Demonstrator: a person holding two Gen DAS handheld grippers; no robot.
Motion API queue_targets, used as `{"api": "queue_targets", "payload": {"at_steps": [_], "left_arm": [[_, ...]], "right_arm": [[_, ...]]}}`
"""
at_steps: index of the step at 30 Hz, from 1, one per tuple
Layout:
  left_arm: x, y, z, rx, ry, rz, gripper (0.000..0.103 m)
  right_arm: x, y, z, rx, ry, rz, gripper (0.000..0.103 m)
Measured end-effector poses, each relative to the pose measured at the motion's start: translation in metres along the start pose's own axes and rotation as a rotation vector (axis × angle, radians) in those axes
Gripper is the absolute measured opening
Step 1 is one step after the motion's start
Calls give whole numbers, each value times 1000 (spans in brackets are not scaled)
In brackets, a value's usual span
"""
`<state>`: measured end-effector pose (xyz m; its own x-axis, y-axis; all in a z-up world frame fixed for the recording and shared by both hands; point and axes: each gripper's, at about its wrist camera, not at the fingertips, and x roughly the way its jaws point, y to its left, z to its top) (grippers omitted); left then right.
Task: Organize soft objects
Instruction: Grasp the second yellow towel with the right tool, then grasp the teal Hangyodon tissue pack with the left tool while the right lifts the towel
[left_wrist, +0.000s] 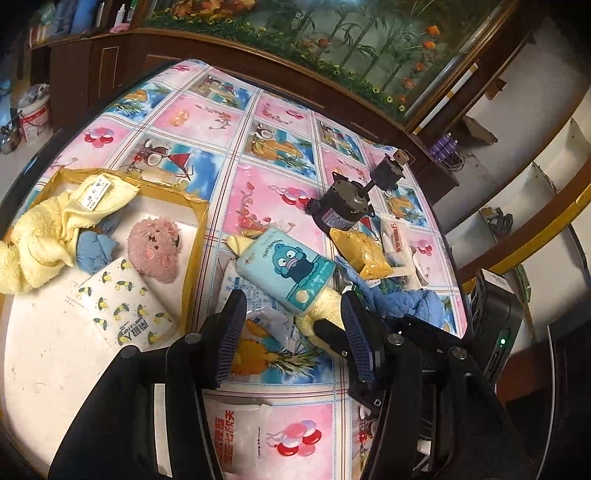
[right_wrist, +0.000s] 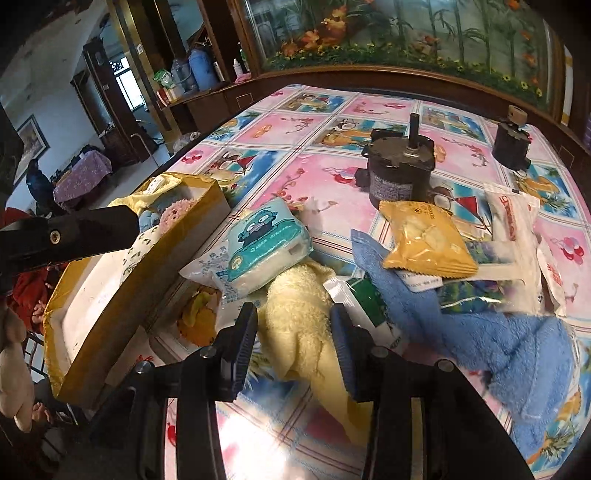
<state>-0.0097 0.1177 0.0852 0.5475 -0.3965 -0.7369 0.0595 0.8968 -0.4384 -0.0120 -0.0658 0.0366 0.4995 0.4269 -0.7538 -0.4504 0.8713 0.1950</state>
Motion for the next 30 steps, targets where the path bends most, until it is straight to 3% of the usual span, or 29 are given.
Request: {"api": "queue_targets", "payload": {"at_steps": [7,12,14,18,21,30], "left_arm": [[42,3,19,-30,37,80,53],[70,-11,25,45,85,144,53],[81,-22,20,79,132,129,53],[96,-48,-1,149,260,25,53],[80,-62,-10,177,243,11,53],[37,-59,-49,92,174,-4,53]], "right_arm": [[-9,-6,-10,14,10,22,36],[-29,-14,-30,35,25,25,36],[-39,-21,-41,53,30,32,36],[-56,-34,-58,96,38,57,37],[-69,-44,-71,121,35,43,37],[-95,-61,-91,144,26,-2,37]]}}
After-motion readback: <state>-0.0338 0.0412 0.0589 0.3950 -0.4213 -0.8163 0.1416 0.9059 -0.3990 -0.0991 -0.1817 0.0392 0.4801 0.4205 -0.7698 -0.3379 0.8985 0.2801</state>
